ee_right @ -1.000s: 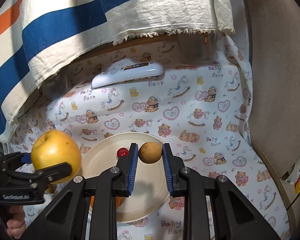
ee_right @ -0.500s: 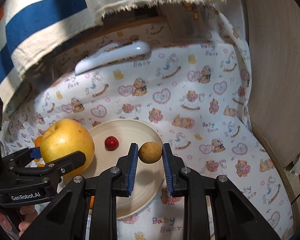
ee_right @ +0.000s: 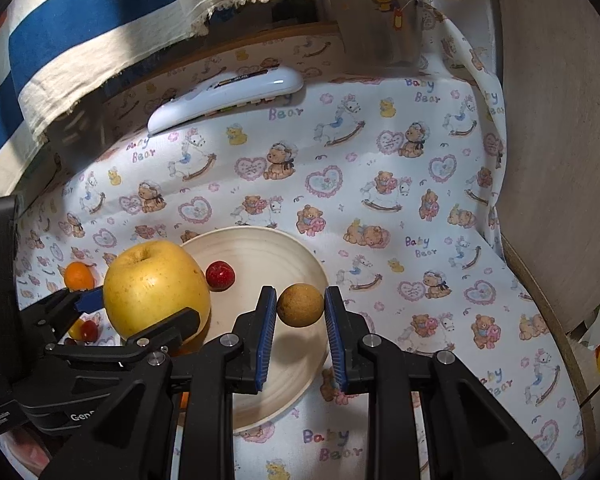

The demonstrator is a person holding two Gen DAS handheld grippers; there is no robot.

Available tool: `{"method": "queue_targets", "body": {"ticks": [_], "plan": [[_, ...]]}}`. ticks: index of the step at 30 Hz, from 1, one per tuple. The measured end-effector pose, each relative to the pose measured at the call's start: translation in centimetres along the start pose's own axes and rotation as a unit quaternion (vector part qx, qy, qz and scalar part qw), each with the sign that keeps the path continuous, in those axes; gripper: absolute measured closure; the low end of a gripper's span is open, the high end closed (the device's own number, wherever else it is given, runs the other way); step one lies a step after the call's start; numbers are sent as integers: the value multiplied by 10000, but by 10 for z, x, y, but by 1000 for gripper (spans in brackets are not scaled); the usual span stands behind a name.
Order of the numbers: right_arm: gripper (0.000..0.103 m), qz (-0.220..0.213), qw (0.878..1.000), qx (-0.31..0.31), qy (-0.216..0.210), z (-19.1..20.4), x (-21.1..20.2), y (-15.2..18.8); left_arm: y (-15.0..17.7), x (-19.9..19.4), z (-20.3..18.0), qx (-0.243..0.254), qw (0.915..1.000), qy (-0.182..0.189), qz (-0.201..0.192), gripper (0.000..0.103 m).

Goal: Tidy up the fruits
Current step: 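Carry the pear with the left tool while the right tool carries the kiwi to the plate, then lower the pear onto the cream plate and open the left tool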

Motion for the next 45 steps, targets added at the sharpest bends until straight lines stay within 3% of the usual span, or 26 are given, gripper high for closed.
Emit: {"method": "queue_targets", "body": {"ticks": [6,21,25,33,45], "plan": [[77,77,9997,-89,191,0,9,2,1,2,-2,18,10000,-68,-13,14],[77,166,9997,-98,179,1,12,3,1,2,1,-28,10000,-26,24,13],[77,168,9997,-80,175,0,12,2,0,-4,5,-138,9999,21,-67,7],[77,363,9990,-36,242,-3,20,2,-2,-10,7,-172,9997,76,-161,4],[77,538,9980,5,334,-9,26,3,-3,-16,-3,72,9990,-271,-340,4]]}}
Point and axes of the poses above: each gripper's, at about its wrist camera, not at the fingertips, and x roughly the way its jaws point, z to its left, y to its underside, the point moved 1 cm from there along x, roughly the way its jaws point, and after that the axes turned 1 degree about -y, right-handed, at the moved point
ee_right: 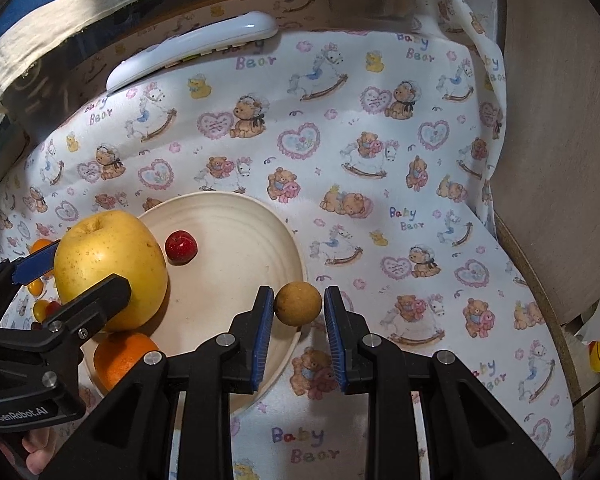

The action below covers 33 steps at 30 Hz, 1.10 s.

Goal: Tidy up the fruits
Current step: 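Lower the pear onto the cream plate and open the left tool, then open the right tool to drop the kiwi onto the plate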

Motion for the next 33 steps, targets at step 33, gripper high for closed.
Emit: {"method": "queue_targets", "body": {"ticks": [33], "plan": [[75,78,9992,-48,-386,9,-5,2,19,-3,3,204,9994,-197,171,11]]}}
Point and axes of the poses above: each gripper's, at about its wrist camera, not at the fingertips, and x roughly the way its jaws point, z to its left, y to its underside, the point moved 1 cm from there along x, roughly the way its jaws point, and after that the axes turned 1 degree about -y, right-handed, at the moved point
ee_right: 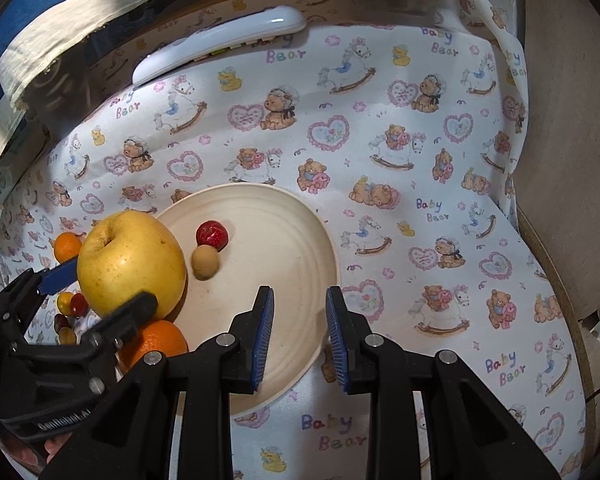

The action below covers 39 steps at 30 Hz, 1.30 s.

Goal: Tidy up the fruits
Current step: 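Open the right tool to drop the kiwi onto the plate, then move both tools back over the remaining fruit pile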

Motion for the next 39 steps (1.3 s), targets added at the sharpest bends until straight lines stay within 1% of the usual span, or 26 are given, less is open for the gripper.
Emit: {"method": "queue_targets", "body": {"ticks": [3,5,8,12,14,16,18,20,21,24,25,27,29,30,31,33,37,39], "plan": [[74,-78,10000,19,-28,0,-5,-1,3,-15,1,137,9994,-120,-297,10],[74,-199,9998,27,-20,0,-12,-2,2,-29,6,140,9984,-186,-521,9],[74,-476,9986,75,196,2,-27,-2,1,-59,17,21,9955,-256,-908,8],[73,-863,9962,95,110,7,-53,-4,4,-103,36,-273,9869,-321,-1556,5],[67,-1033,9946,80,30,10,-64,-3,10,-122,46,-500,9789,-451,-1929,3],[56,-1235,9923,10,-15,15,-75,-2,16,-135,50,-594,9724,-554,-2185,3],[55,-1421,9898,-106,29,22,-83,1,24,-146,53,-588,9683,-614,-2351,3],[48,-1521,9882,-192,-27,28,-87,2,31,-154,52,-500,9656,-677,-2460,1],[43,-1580,9872,-209,-69,31,-89,4,35,-158,51,-431,9643,-720,-2512,0],[40,-1748,9840,-349,-73,40,-93,9,47,-167,48,-249,9603,-841,-2650,0],[35,-1808,9827,-397,-43,42,-94,11,52,-169,49,-267,9586,-914,-2685,0],[32,-1963,9794,-463,47,46,-97,14,63,-174,53,-441,9541,-1013,-2783,0],[28,-2073,9770,-501,48,49,-98,15,71,-177,59,-543,9502,-992,-2904,0],[22,-2131,9758,-488,41,49,-99,16,74,-177,62,-551,9493,-996,-2931,0],[19,-2201,9744,-455,45,48,-100,17,76,-176,65,-567,9488,-1038,-2928,0],[19,-2313,9721,-383,34,46,-102,18,77,-173,71,-621,9494,-1112,-2871,0],[17,-2442,9695,-167,-126,41,-104,20,78,-167,82,-769,9550,-1050,-2666,0],[16,-2419,9700,-145,-200,42,-101,21,77,-160,85,-784,9586,-1139,-2488,1]]}}
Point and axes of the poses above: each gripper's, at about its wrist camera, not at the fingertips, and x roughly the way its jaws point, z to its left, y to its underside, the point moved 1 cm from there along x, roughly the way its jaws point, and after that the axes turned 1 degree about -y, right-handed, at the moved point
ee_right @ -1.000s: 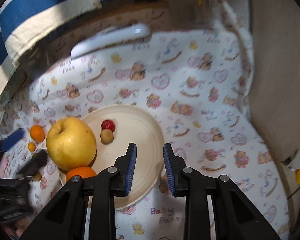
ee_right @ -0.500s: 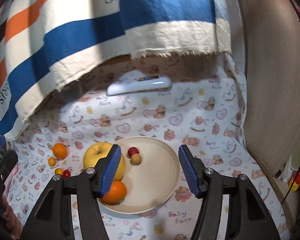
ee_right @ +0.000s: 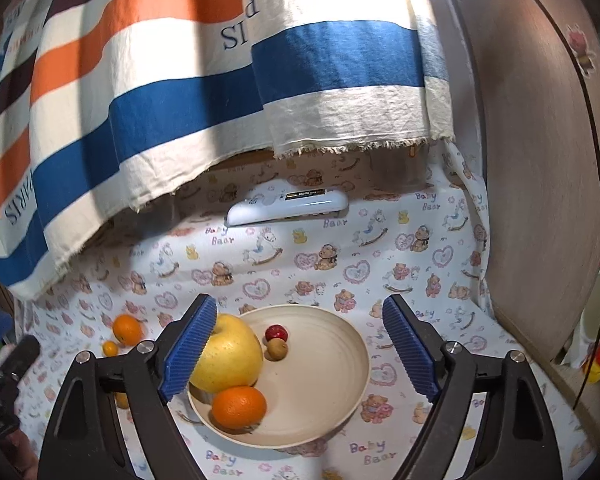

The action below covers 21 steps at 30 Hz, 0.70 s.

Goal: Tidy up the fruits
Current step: 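Move both tools back over the remaining fruit pile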

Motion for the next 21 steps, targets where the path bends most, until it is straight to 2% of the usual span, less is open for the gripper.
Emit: {"method": "queue_targets", "body": {"ticks": [2,6,10,11,13,14,15,17,21], "plan": [[16,78,9999,-77,14,3,5,3,3,6,0,11,9998,-2,196,3],[16,184,9993,-283,134,9,15,11,11,15,0,-25,9977,64,672,21],[16,317,9991,-270,-1,13,19,16,21,28,-1,-60,9932,95,1161,34],[16,356,9990,-254,-56,14,19,17,24,33,0,-78,9912,102,1315,40],[16,442,9985,-258,-167,18,19,19,31,43,2,-192,9863,211,1624,49],[16,453,9984,-285,-189,20,19,20,34,48,4,-293,9830,334,1782,57],[16,446,9983,-313,-190,22,18,21,38,54,6,-416,9784,515,1956,70],[16,425,9981,-408,-193,26,17,22,46,66,11,-641,9682,778,2290,86],[16,439,9974,-537,-211,31,15,22,57,80,17,-912,9556,952,2636,88]]}}
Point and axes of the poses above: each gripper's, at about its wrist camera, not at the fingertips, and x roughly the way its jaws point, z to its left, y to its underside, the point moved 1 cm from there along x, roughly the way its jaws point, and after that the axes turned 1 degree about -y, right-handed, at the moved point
